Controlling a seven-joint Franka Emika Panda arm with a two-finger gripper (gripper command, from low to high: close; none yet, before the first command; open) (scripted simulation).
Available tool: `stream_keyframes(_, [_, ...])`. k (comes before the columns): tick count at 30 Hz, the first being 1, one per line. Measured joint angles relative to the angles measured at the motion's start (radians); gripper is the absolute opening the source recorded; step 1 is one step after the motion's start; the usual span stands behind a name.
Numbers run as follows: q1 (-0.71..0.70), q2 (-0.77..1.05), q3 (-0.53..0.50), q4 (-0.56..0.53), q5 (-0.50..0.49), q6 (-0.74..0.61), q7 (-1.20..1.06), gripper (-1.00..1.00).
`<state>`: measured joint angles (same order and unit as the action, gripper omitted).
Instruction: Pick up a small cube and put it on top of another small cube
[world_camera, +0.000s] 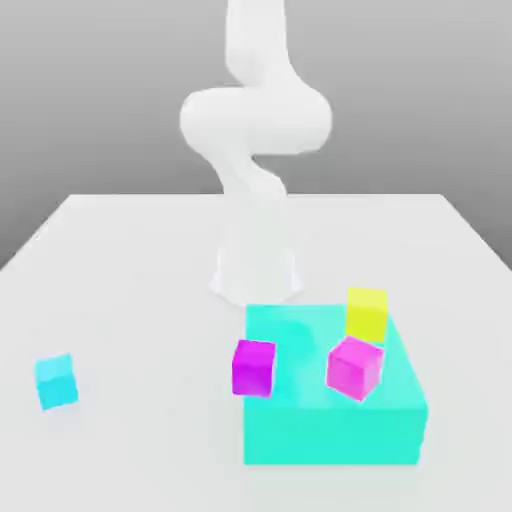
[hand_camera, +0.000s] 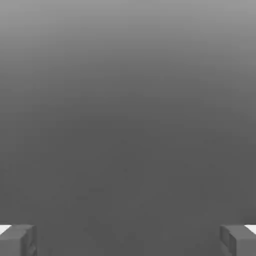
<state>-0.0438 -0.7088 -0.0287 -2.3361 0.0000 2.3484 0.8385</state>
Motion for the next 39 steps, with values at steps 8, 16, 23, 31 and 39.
stream_keyframes(8, [-0.141, 0.295, -0.102, -0.117, 0.007, 0.158, 0.12, 0.0])
stream_keyframes(16, [-0.266, 0.584, -0.217, -0.232, 0.04, 0.312, 0.218, 0.0])
stream_keyframes(23, [-0.399, 0.844, -0.271, -0.32, 0.131, 0.449, 0.252, 0.0])
stream_keyframes(31, [-0.518, 1.052, -0.128, -0.286, 0.279, 0.606, 0.147, -1.0])
stream_keyframes(39, [-0.48, 0.966, -0.183, -0.305, 0.206, 0.541, 0.203, -1.0])
